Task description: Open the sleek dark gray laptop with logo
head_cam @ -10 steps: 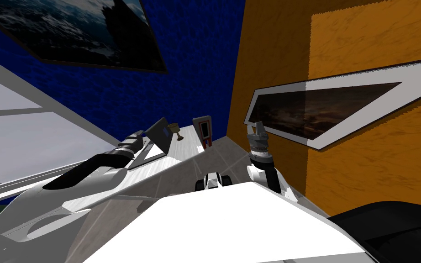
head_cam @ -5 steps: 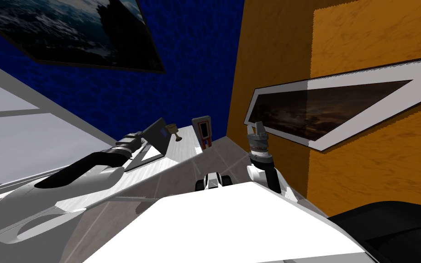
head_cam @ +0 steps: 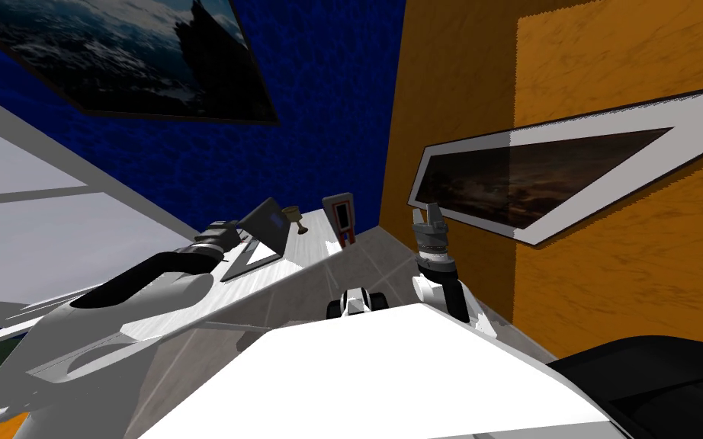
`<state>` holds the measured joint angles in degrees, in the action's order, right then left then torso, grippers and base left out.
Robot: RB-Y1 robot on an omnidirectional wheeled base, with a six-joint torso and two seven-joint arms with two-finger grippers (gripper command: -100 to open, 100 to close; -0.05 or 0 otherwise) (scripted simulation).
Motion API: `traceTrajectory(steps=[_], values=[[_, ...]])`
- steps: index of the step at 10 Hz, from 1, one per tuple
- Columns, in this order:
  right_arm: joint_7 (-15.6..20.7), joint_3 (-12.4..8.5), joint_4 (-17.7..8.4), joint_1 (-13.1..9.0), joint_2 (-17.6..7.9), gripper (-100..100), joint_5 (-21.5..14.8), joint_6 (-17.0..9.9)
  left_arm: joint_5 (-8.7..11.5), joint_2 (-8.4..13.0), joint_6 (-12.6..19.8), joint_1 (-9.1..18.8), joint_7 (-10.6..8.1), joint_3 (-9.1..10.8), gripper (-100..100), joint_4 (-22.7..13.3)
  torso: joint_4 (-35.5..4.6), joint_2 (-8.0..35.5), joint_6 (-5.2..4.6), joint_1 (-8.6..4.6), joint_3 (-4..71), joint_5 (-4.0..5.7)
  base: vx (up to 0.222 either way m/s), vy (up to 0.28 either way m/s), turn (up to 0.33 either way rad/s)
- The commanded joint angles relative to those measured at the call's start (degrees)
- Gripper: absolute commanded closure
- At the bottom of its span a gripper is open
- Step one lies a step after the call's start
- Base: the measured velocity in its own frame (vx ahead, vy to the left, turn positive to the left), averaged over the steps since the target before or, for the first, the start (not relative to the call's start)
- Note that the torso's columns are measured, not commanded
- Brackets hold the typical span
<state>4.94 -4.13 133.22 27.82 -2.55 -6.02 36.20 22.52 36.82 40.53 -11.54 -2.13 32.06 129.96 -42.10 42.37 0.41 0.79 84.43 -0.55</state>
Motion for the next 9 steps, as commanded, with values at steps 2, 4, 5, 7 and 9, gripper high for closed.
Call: traceTrajectory(steps=[2, 4, 5, 7, 9], values=[[0.0, 0.0, 0.0, 0.0, 0.0, 0, 0.0, 0.0, 2.8, -3.3, -1.7, 1.9, -3.82, 0.27, 100, -4.0, 0.1, -0.2, -0.09, -0.09, 0.1, 0.02, -0.055, 0.099, 0.037], [0.0, 0.0, 0.0, 0.0, 0.0, 0, 0.0, 0.0, 3.3, -4.9, -4.5, 2.5, -4.38, 0.06, 100, -5.7, 0.0, -0.3, -0.42, -0.68, 0.2, 0.31, -0.039, 0.059, 0.026], [0.0, 0.0, 0.0, 0.0, 0.0, 0, 0.0, 0.0, 3.7, -6.0, -5.4, 3.0, -4.98, -0.23, 100, -6.9, 0.1, -0.4, -0.55, -0.79, 0.3, 0.39, -0.064, 0.107, 0.018], [0.0, 0.0, 0.0, 0.0, 0.0, 0, 0.0, 0.0, 4.5, -8.2, -7.4, 3.9, -6.17, -0.81, 100, -9.4, 0.1, -0.4, -0.61, -0.87, 0.3, 0.42, -0.058, 0.093, 0.001], [0.0, 0.0, 0.0, 0.0, 0.0, 0, 0.0, 0.0, 5.3, -10.3, -9.4, 4.8, -7.36, -1.39, 100, -11.9, 0.1, -0.4, -0.67, -0.98, 0.3, 0.47, -0.048, 0.081, 0.015]])
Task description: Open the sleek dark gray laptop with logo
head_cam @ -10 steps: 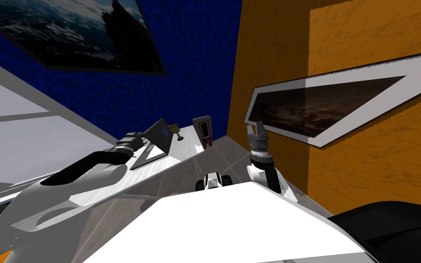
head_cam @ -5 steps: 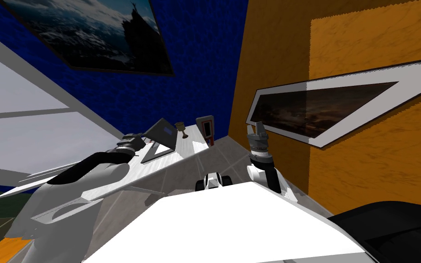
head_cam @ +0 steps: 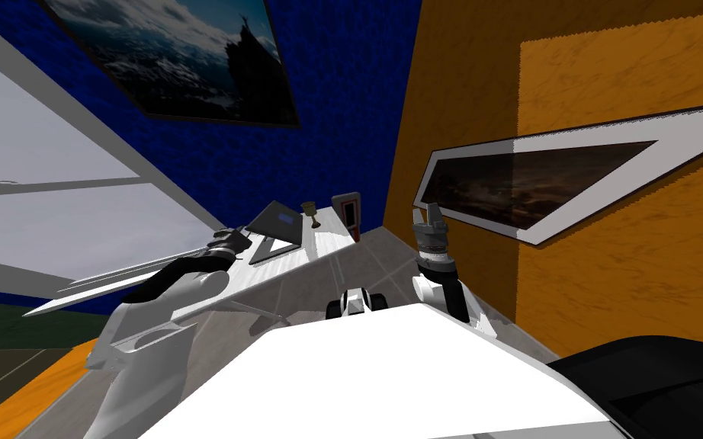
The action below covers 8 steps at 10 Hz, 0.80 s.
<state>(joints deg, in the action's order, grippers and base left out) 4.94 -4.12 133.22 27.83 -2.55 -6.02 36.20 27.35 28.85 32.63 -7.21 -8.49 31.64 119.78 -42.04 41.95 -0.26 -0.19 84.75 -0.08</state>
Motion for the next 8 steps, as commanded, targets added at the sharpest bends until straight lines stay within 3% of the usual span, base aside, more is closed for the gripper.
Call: traceTrajectory(steps=[1, 3, 4, 8], values=[[0.0, 0.0, 0.0, 0.0, 0.0, 0, 0.0, 0.0, 0.8, -3.4, -2.5, 1.0, -1.59, -1.26, 100, -3.0, 0.0, 0.0, -0.03, -0.01, 0.0, -0.04, -0.051, 0.075, 0.000], [0.0, 0.0, 0.0, 0.0, 0.0, 0, 0.0, 0.0, 1.6, -5.6, -4.5, 1.9, -2.78, -1.85, 100, -5.4, 0.0, 0.0, 0.00, 0.11, 0.0, -0.02, -0.052, 0.061, 0.001], [0.0, 0.0, 0.0, 0.0, 0.0, 0, 0.0, 0.0, 1.3, -4.6, -3.8, 1.9, -2.36, -1.43, 100, -4.8, -0.1, 0.0, 0.04, 0.14, 0.1, 0.03, -0.025, 0.022, 0.000], [0.0, 0.0, 0.0, 0.0, 0.0, 0, 0.0, 0.0, 3.0, -9.9, -10.4, 3.4, -4.12, -3.60, 100, -10.8, -0.2, 0.2, 0.17, 0.37, -0.1, 0.02, -0.044, 0.073, -0.006]])
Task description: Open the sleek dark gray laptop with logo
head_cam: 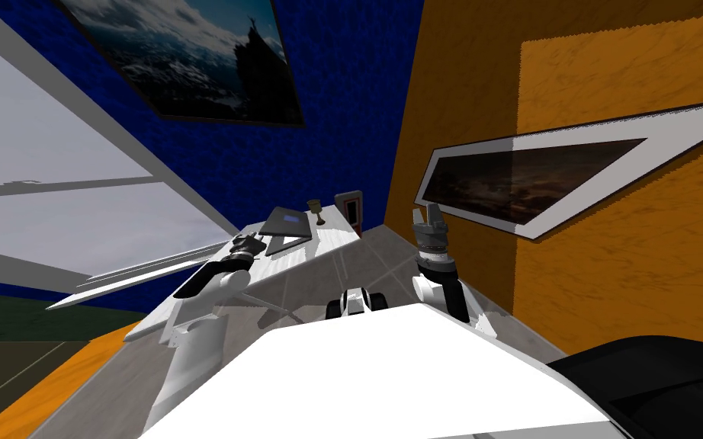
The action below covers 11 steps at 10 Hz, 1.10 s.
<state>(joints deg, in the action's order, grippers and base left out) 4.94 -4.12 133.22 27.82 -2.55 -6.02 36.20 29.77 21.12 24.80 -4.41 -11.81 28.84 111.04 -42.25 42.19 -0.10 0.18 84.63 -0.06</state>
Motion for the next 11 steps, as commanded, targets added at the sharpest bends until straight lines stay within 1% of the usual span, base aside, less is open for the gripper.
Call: traceTrajectory(steps=[1, 2, 3, 5, 8, 10, 11], values=[[0.0, 0.0, 0.0, 0.0, 0.0, 0, 0.0, 0.0, 1.0, -3.4, -4.2, 1.0, -1.19, -1.33, 100, -3.5, 0.0, 0.0, 0.04, -0.02, 0.0, 0.02, -0.049, 0.106, -0.008], [0.0, 0.0, 0.0, 0.0, 0.0, 0, 0.0, 0.0, 1.5, -1.5, -0.9, 0.8, -1.49, 0.03, -100, -1.3, 0.0, 0.0, 0.06, -0.09, 0.0, 0.06, 0.002, 0.038, 0.021], [0.0, 0.0, 0.0, 0.0, 0.0, 0, 0.0, 0.0, 1.9, -1.2, 0.2, 0.6, -1.82, 0.58, -100, -0.3, 0.0, -0.1, 0.10, -0.39, 0.0, 0.15, 0.046, -0.020, 0.042], [0.0, 0.0, 0.0, 0.0, 0.0, 0, 0.0, 0.0, 2.7, -0.4, 2.4, 0.3, -2.48, 1.68, -100, 1.8, -0.1, 0.0, 0.02, -0.56, 0.0, 0.25, 0.052, -0.048, 0.034], [0.0, 0.0, 0.0, 0.0, 0.0, 0, 0.0, 0.0, 3.8, 0.8, 5.7, -0.3, -3.48, 3.34, -100, 4.9, -0.2, 0.3, 0.13, -0.17, -0.2, 0.13, 0.051, -0.020, 0.022], [0.0, 0.0, 0.0, 0.0, 0.0, 0, 0.0, 0.0, 4.5, 1.6, 7.9, -0.7, -4.14, 4.44, -100, 6.9, -0.2, 0.3, 0.12, -0.23, -0.2, 0.14, 0.032, -0.016, 0.028], [0.0, 0.0, 0.0, 0.0, 0.0, 0, 0.0, 0.0, 4.4, 1.5, 7.2, -0.5, -3.92, 4.09, -100, 6.0, -0.2, 0.3, 0.12, -0.27, -0.2, 0.16, 0.015, -0.006, 0.012]])
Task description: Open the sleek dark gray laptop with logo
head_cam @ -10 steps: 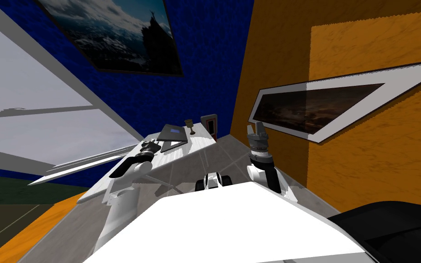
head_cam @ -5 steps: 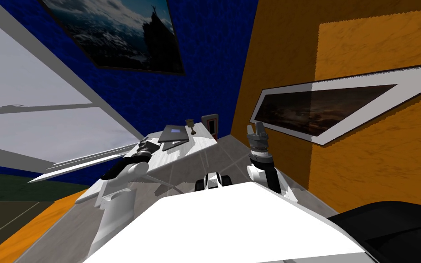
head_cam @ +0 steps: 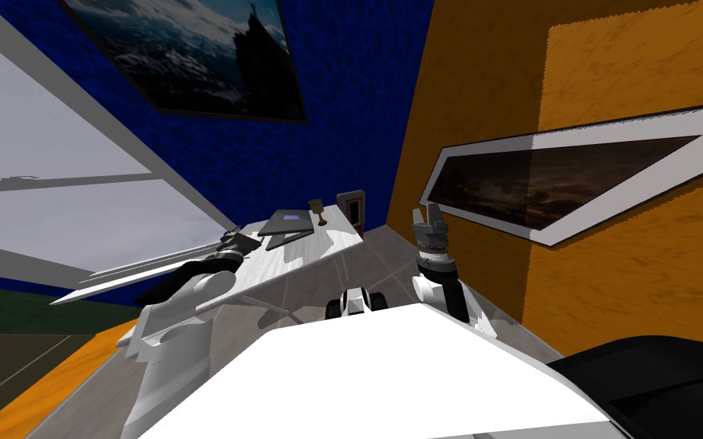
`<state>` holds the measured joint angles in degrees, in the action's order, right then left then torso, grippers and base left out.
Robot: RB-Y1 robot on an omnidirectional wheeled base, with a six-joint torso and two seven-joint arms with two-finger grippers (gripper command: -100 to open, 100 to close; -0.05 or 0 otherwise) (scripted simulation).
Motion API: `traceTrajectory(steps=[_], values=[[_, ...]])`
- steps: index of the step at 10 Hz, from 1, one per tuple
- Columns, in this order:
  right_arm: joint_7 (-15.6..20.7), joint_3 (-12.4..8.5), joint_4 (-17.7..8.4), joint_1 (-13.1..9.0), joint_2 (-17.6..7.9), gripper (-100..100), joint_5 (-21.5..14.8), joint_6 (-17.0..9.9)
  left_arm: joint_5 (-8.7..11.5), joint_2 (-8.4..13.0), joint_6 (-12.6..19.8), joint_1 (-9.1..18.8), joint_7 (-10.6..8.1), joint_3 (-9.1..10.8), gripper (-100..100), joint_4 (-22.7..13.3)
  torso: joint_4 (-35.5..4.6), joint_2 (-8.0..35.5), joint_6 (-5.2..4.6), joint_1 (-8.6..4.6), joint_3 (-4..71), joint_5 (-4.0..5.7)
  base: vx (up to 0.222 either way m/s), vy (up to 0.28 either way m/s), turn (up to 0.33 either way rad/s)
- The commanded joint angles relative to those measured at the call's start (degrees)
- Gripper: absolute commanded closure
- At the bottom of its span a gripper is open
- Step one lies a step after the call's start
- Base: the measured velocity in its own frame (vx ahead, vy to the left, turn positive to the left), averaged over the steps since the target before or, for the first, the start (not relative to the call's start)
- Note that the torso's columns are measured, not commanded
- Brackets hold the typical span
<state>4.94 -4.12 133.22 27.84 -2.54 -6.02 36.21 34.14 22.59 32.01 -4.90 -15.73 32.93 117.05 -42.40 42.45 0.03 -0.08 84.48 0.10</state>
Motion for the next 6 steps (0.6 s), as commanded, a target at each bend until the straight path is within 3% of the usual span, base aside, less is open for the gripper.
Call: traceTrajectory(steps=[1, 6], values=[[0.0, 0.0, 0.0, 0.0, 0.0, 0, 0.0, 0.0, 0.1, 0.1, 0.2, -0.1, -0.07, 0.07, 0, 0.1, 0.0, 0.0, -0.04, 0.02, 0.0, -0.03, 0.000, 0.000, 0.000], [0.0, 0.0, 0.0, 0.0, 0.0, 0, 0.0, 0.0, 0.1, 0.0, 0.3, -0.1, -0.05, 0.04, 0, 0.0, 0.1, -0.2, -0.03, 0.09, 0.1, -0.10, 0.000, 0.000, 0.000]])
